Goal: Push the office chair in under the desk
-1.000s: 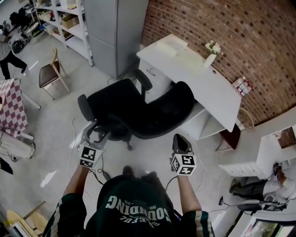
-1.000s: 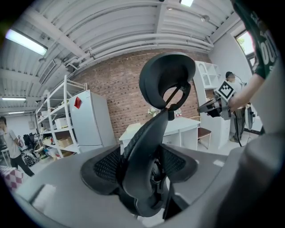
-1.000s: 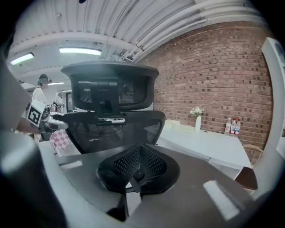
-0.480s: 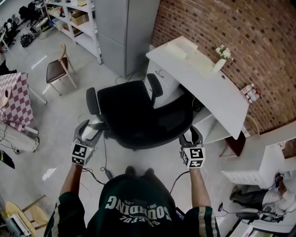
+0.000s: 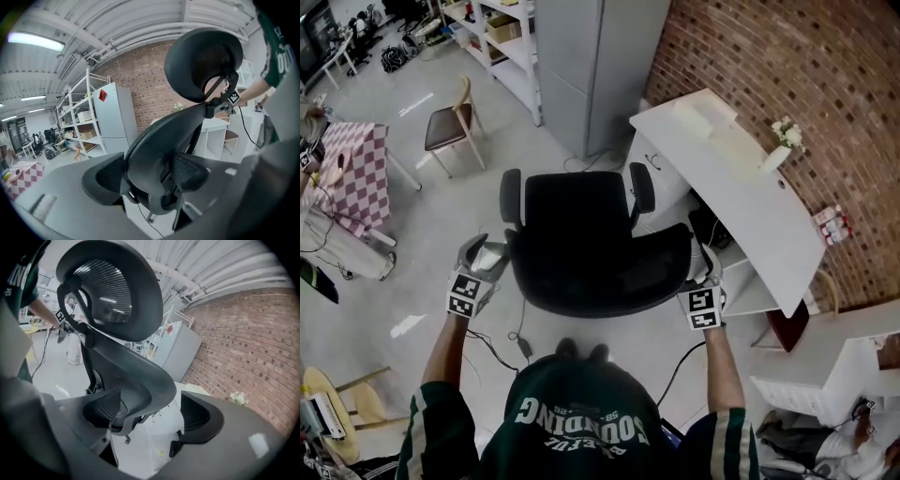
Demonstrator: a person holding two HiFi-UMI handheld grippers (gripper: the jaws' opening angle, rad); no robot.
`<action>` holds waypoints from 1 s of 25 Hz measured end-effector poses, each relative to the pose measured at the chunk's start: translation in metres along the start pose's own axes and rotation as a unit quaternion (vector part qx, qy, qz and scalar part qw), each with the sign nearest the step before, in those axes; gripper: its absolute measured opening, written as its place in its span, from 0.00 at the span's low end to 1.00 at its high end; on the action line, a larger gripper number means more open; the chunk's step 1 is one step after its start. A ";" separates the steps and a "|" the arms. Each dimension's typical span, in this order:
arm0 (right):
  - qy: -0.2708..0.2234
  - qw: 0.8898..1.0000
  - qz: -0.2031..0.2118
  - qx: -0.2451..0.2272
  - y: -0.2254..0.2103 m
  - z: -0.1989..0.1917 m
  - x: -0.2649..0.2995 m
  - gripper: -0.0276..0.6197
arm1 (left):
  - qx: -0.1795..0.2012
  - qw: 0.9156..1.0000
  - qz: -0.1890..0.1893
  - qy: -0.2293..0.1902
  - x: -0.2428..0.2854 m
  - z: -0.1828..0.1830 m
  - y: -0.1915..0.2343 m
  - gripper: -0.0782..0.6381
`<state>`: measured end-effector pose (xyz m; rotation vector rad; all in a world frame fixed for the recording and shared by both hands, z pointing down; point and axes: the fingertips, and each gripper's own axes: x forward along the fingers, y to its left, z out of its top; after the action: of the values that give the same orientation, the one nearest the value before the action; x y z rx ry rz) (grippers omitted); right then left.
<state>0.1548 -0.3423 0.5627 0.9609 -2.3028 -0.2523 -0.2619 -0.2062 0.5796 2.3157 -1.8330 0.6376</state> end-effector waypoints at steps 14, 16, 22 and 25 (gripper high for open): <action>-0.019 0.994 0.071 -0.078 -0.029 0.002 0.056 0.63 | 0.031 0.999 0.038 0.013 0.011 0.000 0.003 0.50; -0.022 0.993 0.085 -0.081 -0.027 0.002 0.058 0.61 | 0.034 0.998 0.041 0.016 0.010 0.000 0.003 0.49; -0.038 0.991 0.091 -0.090 -0.019 0.005 0.062 0.43 | 0.043 0.997 0.068 0.018 0.011 0.000 0.009 0.47; -0.037 0.991 0.092 -0.092 -0.017 0.002 0.060 0.43 | 0.041 0.996 0.075 0.023 0.010 -0.002 0.007 0.47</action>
<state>0.1308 -0.3968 0.5825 0.6539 -2.3678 -0.4200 -0.2676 -0.2164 0.5846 2.2067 -2.0085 0.7939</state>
